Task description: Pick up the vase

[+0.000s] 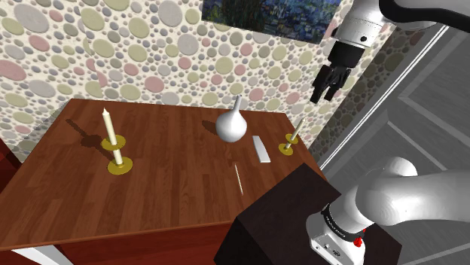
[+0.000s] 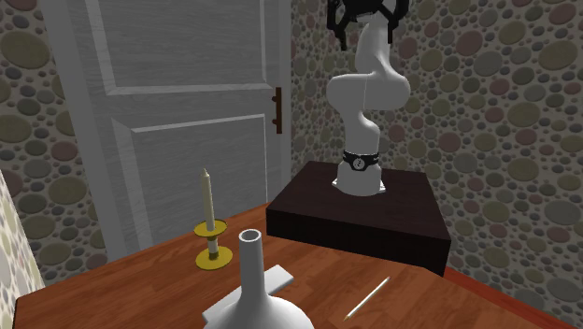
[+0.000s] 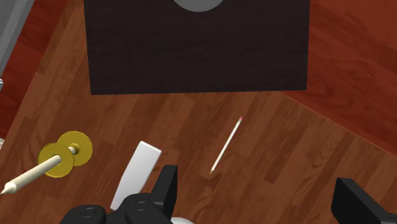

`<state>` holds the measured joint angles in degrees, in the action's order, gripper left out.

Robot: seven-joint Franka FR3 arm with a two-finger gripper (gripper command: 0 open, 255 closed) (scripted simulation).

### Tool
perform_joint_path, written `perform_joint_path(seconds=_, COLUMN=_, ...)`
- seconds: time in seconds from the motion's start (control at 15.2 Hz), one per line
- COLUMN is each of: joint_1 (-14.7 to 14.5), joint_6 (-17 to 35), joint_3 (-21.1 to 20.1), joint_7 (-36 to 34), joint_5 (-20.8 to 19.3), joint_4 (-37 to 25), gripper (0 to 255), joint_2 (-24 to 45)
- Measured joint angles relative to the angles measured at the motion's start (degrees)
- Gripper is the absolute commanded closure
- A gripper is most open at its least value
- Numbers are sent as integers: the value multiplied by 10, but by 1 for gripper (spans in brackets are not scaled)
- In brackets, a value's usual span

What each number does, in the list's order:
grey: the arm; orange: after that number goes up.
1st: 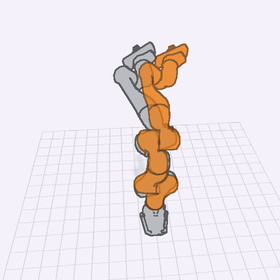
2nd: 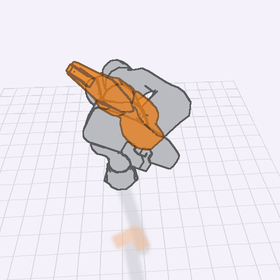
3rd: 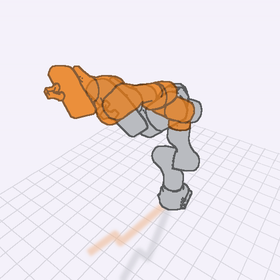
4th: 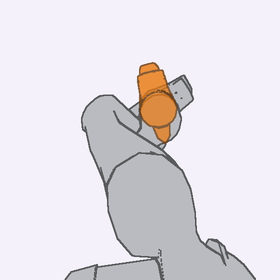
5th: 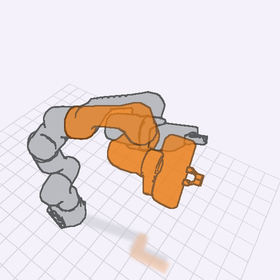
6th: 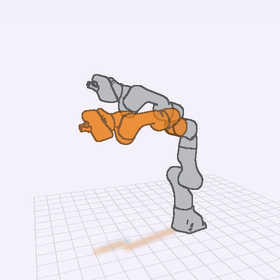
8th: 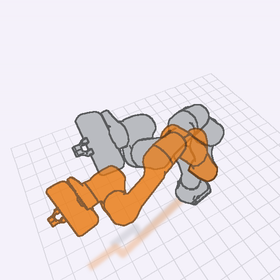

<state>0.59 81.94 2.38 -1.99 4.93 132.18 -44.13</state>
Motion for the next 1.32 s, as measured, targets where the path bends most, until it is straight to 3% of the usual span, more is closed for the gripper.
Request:
perform_joint_path(seconds=0.13, joint_1=0, joint_6=8, joint_3=0, joint_7=1, joint_5=-1, joint_4=0, gripper=0, joint_2=8)
perform_joint_path(seconds=0.59, joint_1=3, joint_6=115, joint_3=-3, joint_7=-3, joint_5=-6, joint_4=-12, gripper=0, joint_2=124)
perform_joint_path(seconds=1.32, joint_1=11, joint_6=235, joint_3=3, joint_7=-6, joint_5=-18, joint_4=-126, gripper=0, joint_2=353)
